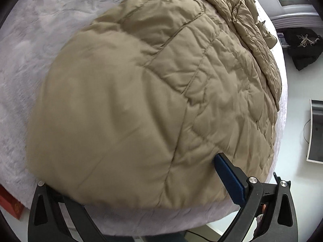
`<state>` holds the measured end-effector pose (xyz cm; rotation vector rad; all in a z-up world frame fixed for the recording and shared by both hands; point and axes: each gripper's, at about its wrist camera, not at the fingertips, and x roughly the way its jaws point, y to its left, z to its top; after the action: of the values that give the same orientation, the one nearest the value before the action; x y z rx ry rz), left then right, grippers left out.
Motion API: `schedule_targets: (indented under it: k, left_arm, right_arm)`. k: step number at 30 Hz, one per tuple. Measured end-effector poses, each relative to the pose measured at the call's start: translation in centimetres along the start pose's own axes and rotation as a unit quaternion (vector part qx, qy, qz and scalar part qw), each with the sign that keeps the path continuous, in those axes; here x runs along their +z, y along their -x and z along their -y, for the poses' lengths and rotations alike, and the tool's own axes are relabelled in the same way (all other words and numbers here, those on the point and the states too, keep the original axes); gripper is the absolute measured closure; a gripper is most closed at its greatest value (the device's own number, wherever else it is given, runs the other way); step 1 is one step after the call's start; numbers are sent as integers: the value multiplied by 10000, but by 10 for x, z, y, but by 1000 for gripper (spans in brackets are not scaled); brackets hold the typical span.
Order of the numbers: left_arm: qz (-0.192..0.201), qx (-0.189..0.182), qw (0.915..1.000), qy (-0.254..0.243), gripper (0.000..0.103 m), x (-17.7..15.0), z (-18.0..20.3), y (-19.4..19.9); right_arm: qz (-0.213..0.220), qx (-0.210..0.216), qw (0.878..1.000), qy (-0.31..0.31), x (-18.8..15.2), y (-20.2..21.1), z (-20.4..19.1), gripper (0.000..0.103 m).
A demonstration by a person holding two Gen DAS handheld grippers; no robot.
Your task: Fold large clothes
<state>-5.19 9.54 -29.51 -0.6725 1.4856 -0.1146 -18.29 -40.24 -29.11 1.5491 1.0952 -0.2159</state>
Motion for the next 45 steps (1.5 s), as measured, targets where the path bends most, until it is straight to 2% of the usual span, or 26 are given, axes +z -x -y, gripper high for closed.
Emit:
schedule_targets:
  k: [2, 3, 4, 5, 6, 7, 8, 11, 15, 20, 28, 33, 37, 40, 45]
  left_arm:
    - [108, -57, 9999, -49, 7, 5, 5, 1]
    - [170, -113, 9997, -111, 25, 7, 10, 3]
    - [170, -144, 9996, -161, 36, 10, 11, 6]
    - [162, -247, 9994, -197, 64, 12, 13, 7]
    - [128, -480, 9985, -212, 88, 15, 13, 8]
    - [129, -616, 9978, -210, 89, 17, 12, 12]
    - [179, -688, 9971, -268, 90, 19, 15, 19]
    - [340, -916, 9939, -517, 91, 23, 26, 40]
    - [648, -1168, 9867, -925, 91, 31, 43, 83]
    - [1049, -1273, 9786, -1233, 91, 55, 60, 124]
    - [1710, -1136, 9694, -1347, 91, 113, 114, 163]
    - [2035, -839, 9671, -1276, 91, 161, 154, 162]
    - [2113, -394, 9686, -1248, 91, 202, 179, 141]
    - [2062, -239, 9709, -1190, 91, 228, 183, 123]
    - [1756, 65, 9777, -1148, 88, 271, 180, 83]
  right_arm:
    - [-1, 239, 9997, -64, 7, -5, -2, 5]
    - [-5, 333, 9994, -109, 8, -9, -4, 14]
    - [-28, 365, 9992, -146, 8, -14, -6, 20]
    - [-43, 367, 9992, -153, 8, -16, -8, 34]
    - [-67, 360, 9992, -165, 7, -19, -9, 52]
    - [-88, 336, 9993, -167, 6, -21, -10, 63]
    - [-90, 293, 9994, -137, 4, -22, -11, 86]
    - [70, 283, 9995, 139, -4, -17, -23, 94]
    - [187, 599, 9965, 555, -17, -4, -47, 95]
    - [189, 938, 9911, 930, -18, 18, -79, 95]
    - [23, 1020, 9752, 1964, 13, 23, -190, 95]
    - [-191, 923, 9594, 2657, 47, 6, -277, 95]
    - [-340, 722, 9512, 2982, 80, -24, -329, 95]
    - [-460, 554, 9499, 3040, 103, -53, -350, 95]
    - [-603, 263, 9552, 2886, 133, -97, -355, 94]
